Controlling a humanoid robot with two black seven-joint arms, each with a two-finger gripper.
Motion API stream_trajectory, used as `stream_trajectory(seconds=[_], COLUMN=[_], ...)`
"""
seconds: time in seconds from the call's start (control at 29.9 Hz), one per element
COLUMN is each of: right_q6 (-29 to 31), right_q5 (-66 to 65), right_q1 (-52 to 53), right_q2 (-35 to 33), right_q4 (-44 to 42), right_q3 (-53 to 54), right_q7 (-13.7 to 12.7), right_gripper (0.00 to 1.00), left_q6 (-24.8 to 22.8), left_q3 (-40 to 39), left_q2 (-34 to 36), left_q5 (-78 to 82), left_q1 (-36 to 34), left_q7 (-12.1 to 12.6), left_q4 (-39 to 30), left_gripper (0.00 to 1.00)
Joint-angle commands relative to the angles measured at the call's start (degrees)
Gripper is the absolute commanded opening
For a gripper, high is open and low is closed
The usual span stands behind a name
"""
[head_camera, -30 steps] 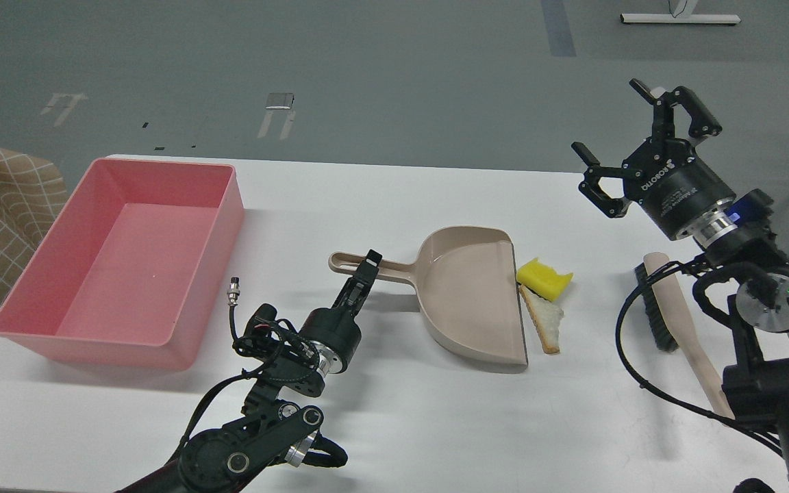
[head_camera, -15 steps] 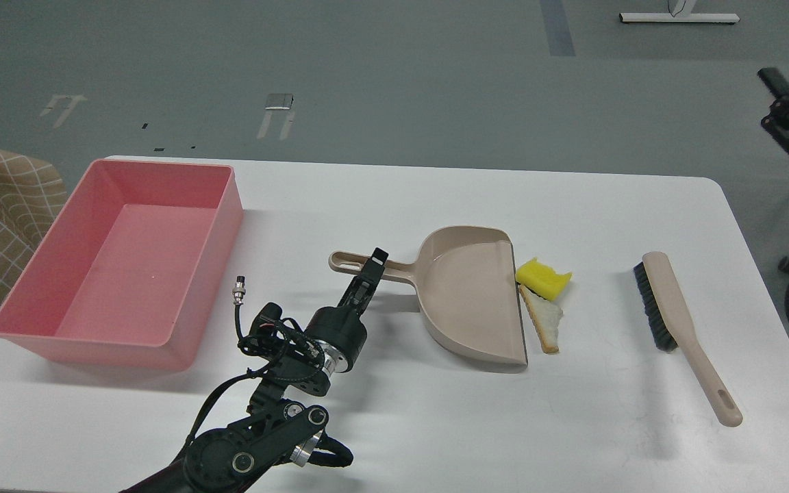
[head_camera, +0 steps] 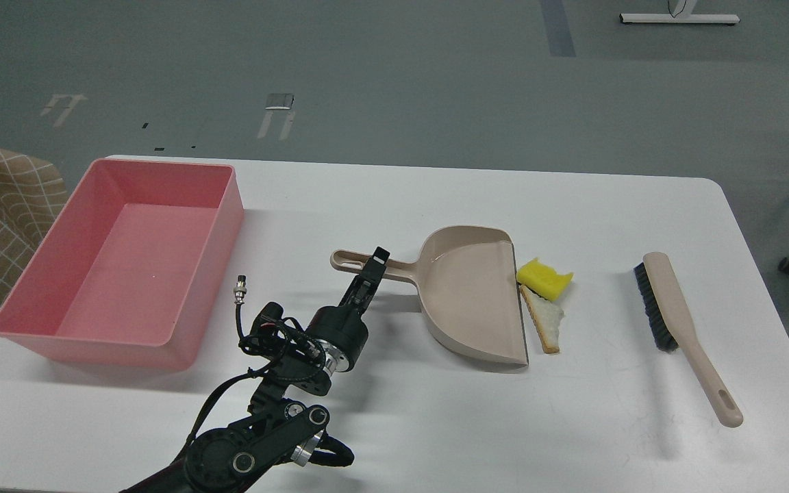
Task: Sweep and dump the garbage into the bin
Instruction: 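Move the right gripper down toward the wooden brush handle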
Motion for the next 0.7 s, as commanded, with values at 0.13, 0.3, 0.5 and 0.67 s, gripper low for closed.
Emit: stream_trajectory(seconds=[0.13, 0.3, 0.5, 0.67], right_q6=[0.0, 0.0, 0.0, 0.0], right_q5=[-0.3, -0.5, -10.6, -22.6], right_q1=[-1.4, -1.8, -7.0, -11.2], right_q2=[-0.9, -1.9, -8.0, -14.8], right_q4=[1.3, 2.0, 3.0, 2.8], right_q3=[1.8, 2.3, -0.5, -2.9], right_q7=[-4.3, -4.2, -3.1, -2.2], right_gripper=[1.00, 1.00, 1.00, 1.00], left_q6=[0.0, 0.0, 0.0, 0.0], left_q3=[0.3, 2.9, 3.0, 3.0], left_q2=[0.4, 0.9, 0.9, 0.6], left_q5=[0.4, 0.3, 0.3, 0.4], left_q1=[0.0, -0.3, 0.0, -0.2], left_q7=[-0.6, -2.1, -2.1, -2.2], left_q4=[0.0, 0.0, 0.0, 0.0], left_gripper=[0.37, 0.37, 0.37, 0.37])
